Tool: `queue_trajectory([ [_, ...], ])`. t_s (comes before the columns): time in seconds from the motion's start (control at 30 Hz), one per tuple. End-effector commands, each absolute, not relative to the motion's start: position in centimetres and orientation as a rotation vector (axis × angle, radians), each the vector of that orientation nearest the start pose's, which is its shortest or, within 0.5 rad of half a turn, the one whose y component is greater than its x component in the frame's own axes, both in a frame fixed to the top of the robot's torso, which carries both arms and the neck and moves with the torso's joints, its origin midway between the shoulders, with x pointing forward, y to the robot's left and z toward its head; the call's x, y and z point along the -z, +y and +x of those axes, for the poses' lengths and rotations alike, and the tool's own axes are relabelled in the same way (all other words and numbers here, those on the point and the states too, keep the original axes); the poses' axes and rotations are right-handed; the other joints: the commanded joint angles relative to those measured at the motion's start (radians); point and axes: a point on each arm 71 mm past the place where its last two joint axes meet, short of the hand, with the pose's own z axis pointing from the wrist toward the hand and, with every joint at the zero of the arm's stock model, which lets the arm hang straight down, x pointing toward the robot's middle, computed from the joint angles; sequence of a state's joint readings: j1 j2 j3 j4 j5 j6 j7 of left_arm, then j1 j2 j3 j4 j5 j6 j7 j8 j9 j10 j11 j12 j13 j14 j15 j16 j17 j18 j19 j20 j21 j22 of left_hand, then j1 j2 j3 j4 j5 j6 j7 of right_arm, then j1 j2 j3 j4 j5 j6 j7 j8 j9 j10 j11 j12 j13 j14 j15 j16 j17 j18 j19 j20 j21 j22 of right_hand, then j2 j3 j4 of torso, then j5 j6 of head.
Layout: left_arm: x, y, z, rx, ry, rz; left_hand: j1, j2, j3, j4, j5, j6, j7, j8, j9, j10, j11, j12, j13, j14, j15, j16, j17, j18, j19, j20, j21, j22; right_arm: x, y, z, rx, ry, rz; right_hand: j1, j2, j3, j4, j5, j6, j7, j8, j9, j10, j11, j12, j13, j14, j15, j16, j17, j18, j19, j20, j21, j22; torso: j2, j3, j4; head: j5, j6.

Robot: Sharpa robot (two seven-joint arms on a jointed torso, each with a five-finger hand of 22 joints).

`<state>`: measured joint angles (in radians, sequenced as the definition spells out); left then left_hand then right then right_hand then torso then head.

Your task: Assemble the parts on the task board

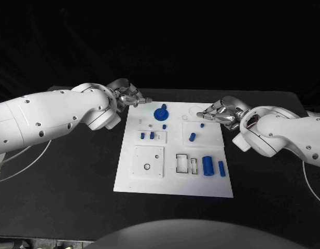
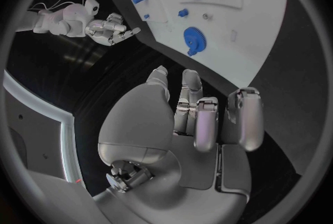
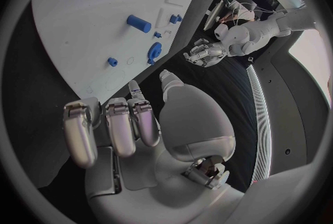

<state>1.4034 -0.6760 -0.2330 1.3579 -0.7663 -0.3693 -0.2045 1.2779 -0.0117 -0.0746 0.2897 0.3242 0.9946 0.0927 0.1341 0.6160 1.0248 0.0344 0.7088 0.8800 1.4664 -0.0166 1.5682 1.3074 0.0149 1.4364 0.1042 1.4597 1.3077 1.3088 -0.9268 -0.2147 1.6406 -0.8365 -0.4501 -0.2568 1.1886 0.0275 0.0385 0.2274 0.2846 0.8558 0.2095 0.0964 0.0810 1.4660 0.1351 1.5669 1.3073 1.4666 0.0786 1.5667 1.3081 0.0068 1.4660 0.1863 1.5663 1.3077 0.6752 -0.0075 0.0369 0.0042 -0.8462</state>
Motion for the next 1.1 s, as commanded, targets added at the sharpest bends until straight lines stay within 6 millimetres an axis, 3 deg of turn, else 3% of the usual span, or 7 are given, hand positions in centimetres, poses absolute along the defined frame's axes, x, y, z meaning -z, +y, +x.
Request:
queue_trajectory([
  [0.03,16.1,18.1,52.9,0.957,1.563,-0.483,0.038,0.000,0.001,0.004,0.005,-0.028,0.020,-0.023,-0.043,-0.037,0.020,-0.165,-0.149,0.092,0.020,-0.008,0.252,0.023,-0.017,0.009,-0.017,0.210,19.5,-22.9,46.4,-0.776,1.768,0.539,0.010,0.007,-0.009,0.001,0.003,0.007,-0.001,0.005,0.002,0.105,0.004,0.004,0.263,0.104,0.005,0.004,0.263,-0.007,0.105,0.006,0.004,0.263,-0.001,-0.0003,0.0017,0.001,0.003],
  [0.17,17.3,17.7,52.3,1.021,1.553,-0.452,0.099,-0.008,-0.009,0.002,0.013,-0.074,0.054,-0.061,-0.124,-0.098,0.059,-0.357,-0.344,0.030,0.050,-0.069,0.182,0.022,-0.013,0.032,-0.021,0.211,19.1,-22.8,46.5,-0.807,1.713,0.538,0.018,0.012,-0.020,0.004,0.002,0.015,-0.005,0.012,0.003,0.105,-0.001,0.004,0.263,0.104,0.001,0.004,0.263,-0.007,0.105,0.004,0.004,0.263,-0.001,-0.0005,0.0022,0.000,0.002],
  [0.37,18.7,16.7,52.1,1.048,1.582,-0.332,0.146,-0.025,-0.028,0.003,0.010,-0.112,0.080,-0.068,-0.213,-0.134,0.089,-0.463,-0.510,0.095,0.075,-0.007,0.250,-0.014,0.132,0.058,0.109,0.262,18.9,-22.9,46.8,-0.822,1.678,0.535,0.020,0.014,-0.022,0.005,0.002,0.016,-0.006,0.013,0.003,0.105,-0.002,0.004,0.263,0.104,0.000,0.004,0.263,-0.007,0.105,0.003,0.004,0.263,0.000,-0.0011,0.0005,-0.001,0.002],
  [0.53,19.2,15.5,52.1,1.006,1.592,-0.107,0.183,-0.032,-0.023,0.003,-0.028,-0.068,0.072,-0.064,-0.261,-0.083,0.079,-0.486,-0.596,0.104,0.070,0.003,0.263,-0.015,0.134,0.057,0.111,0.263,18.9,-22.9,47.0,-0.822,1.671,0.534,0.021,0.014,-0.023,0.005,0.002,0.016,-0.006,0.013,0.003,0.105,-0.002,0.004,0.263,0.104,0.000,0.004,0.263,-0.007,0.105,0.003,0.004,0.263,-0.001,0.0002,0.0003,0.002,0.000],
  [0.67,19.4,14.3,52.1,0.953,1.593,0.103,0.243,-0.030,0.013,0.002,-0.127,-0.024,0.059,-0.064,-0.299,-0.021,0.068,-0.505,-0.656,0.104,0.061,0.003,0.263,-0.015,0.134,0.050,0.111,0.263,19.0,-22.9,47.0,-0.822,1.671,0.533,0.021,0.013,-0.023,0.005,0.002,0.016,-0.006,0.013,0.003,0.105,-0.002,0.004,0.263,0.104,0.000,0.004,0.263,-0.007,0.105,0.003,0.004,0.263,0.000,0.0001,-0.0009,0.004,-0.002],
  [0.83,19.8,12.8,52.2,0.896,1.605,0.290,0.294,-0.033,0.058,0.003,-0.184,0.012,0.044,-0.067,-0.340,0.040,0.056,-0.537,-0.721,0.104,0.049,0.003,0.263,-0.015,0.134,0.042,0.111,0.263,19.1,-22.8,47.1,-0.821,1.675,0.534,0.021,0.013,-0.024,0.006,0.002,0.015,-0.005,0.013,0.003,0.105,-0.002,0.004,0.263,0.104,0.000,0.004,0.263,-0.007,0.105,0.003,0.004,0.263,0.000,0.0011,-0.0013,0.006,-0.002],
  [1.1,20.6,11.3,52.3,0.850,1.673,0.460,0.347,-0.041,0.106,0.002,-0.213,0.057,0.029,-0.066,-0.383,0.103,0.046,-0.585,-0.795,0.104,0.041,0.003,0.263,-0.015,0.134,0.035,0.111,0.263,19.2,-22.8,47.1,-0.819,1.677,0.535,0.021,0.013,-0.024,0.006,0.002,0.015,-0.005,0.013,0.003,0.105,-0.002,0.004,0.263,0.104,0.000,0.004,0.263,-0.007,0.105,0.003,0.004,0.263,-0.001,0.0015,-0.0010,0.008,-0.007],
])
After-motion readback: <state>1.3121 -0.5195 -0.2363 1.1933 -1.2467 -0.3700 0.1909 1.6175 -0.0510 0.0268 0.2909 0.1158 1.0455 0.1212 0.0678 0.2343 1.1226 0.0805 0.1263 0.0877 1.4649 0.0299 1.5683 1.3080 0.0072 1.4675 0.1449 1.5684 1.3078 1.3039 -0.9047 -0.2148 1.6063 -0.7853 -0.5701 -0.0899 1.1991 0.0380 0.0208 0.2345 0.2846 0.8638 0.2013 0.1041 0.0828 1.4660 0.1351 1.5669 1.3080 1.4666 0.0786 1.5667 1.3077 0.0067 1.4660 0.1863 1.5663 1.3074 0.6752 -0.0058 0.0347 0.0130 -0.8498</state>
